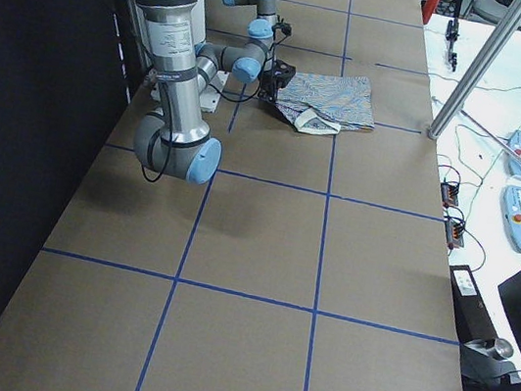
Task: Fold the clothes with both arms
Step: 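Bring the left gripper to the shirt's near edge beside the right gripper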
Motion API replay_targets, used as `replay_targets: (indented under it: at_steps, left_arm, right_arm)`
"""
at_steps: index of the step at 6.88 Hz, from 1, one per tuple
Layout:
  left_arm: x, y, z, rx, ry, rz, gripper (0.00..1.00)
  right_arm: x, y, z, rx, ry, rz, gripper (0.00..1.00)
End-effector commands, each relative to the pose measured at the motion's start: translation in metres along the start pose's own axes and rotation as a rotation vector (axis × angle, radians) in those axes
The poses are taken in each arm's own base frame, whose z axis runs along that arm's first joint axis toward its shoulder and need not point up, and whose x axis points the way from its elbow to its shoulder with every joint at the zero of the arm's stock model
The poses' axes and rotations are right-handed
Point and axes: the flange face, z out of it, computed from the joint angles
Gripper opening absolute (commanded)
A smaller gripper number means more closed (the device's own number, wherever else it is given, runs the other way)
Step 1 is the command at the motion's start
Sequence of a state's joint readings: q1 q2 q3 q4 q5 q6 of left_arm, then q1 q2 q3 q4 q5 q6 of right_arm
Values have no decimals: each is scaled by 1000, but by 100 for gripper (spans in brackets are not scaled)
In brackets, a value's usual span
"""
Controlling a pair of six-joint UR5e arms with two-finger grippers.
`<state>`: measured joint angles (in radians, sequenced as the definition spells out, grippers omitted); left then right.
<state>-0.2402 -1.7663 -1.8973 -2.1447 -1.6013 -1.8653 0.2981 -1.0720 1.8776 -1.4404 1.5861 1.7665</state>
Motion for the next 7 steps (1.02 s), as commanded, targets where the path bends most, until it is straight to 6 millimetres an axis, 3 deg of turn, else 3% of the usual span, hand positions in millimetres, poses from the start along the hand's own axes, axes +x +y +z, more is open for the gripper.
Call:
replay_targets:
  at_steps: [1,2,3,4,5,6,7]
  left_arm:
    - [3,2,3,5,-25,0,0]
    - [4,2,1,4,-23,0,0]
    - [11,2,-16,1,9,-1,0]
    - [18,4,-42,-9,40,-1,0]
    - [33,11,-81,-18,44,0,0]
    - [45,21,-122,-57,35,1,0]
    - [57,21,-133,-60,38,2,0]
  right_arm:
    - [0,0,0,0,0,-1,0]
    - [1,0,1,0,2,-1,0]
    - [0,3,-6,-6,-11,-4,0]
    - [16,22,-20,-34,-24,-20,0]
    - [45,50,-43,-37,-41,-10,0]
    - [61,66,-83,-22,-62,28,0]
    - [46,58,-105,15,-67,56,0]
